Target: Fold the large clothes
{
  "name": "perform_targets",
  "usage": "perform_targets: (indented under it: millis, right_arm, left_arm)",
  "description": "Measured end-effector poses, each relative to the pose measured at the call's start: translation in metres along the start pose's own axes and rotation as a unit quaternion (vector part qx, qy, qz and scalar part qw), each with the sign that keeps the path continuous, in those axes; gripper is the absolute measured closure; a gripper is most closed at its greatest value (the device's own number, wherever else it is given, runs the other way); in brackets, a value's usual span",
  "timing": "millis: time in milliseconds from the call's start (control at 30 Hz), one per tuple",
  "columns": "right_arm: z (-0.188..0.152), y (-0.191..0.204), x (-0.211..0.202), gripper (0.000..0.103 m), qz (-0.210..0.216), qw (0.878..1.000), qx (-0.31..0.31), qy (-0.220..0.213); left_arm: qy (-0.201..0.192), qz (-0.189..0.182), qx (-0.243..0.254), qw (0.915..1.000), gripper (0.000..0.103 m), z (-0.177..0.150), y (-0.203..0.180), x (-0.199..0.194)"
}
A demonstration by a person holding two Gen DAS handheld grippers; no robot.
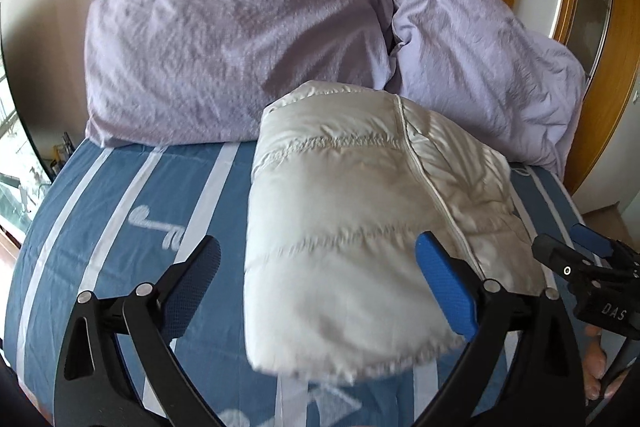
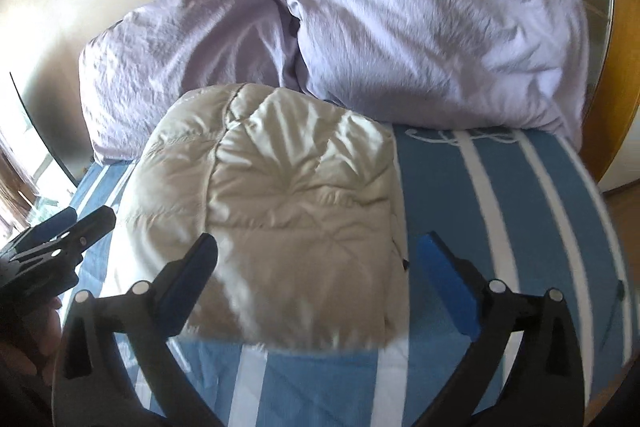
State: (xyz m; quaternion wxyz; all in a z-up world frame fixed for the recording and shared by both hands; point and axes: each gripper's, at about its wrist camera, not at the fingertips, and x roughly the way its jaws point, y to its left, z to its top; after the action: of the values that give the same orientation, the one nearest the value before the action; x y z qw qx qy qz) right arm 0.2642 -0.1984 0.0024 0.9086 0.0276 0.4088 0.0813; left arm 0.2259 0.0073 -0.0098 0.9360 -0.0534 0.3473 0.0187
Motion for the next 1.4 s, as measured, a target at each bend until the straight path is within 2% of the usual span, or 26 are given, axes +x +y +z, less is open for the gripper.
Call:
perform_targets:
  millis: [67,400,700,900,1400]
  right_arm:
    - [-0.007,0.007,-0.012,0.002,-0.015,1.0,-0.004,0.006]
    - [-0.051,0.018,-0.058,0.002,0.006,0.999,0.006,0.035]
    - [-0.083,0.024,-0.083,0.002,0.015,0.999,0.0,0.043]
    - [-0.093,0.025,-0.087,0.002,0.028,0.998,0.009,0.048]
    - [-0.097,0.022,-0.09,0.002,0.025,0.999,0.019,0.036]
  left_arm:
    - [0.001,-0.006,-0.005,1.0,0.002,-0.008,0.003,-0.012]
    - [0.015,-0.024,-0.034,0.999,0.001,-0.049,0.021,-0.062]
    - [0.03,-0.036,-0.026,0.9985,0.001,-0.079,0.014,-0.083]
    - [0.033,-0.039,-0.029,0.9983,0.001,-0.087,0.014,-0.089]
    - [0.033,-0.045,-0.037,0.9977,0.001,-0.091,0.015,-0.091]
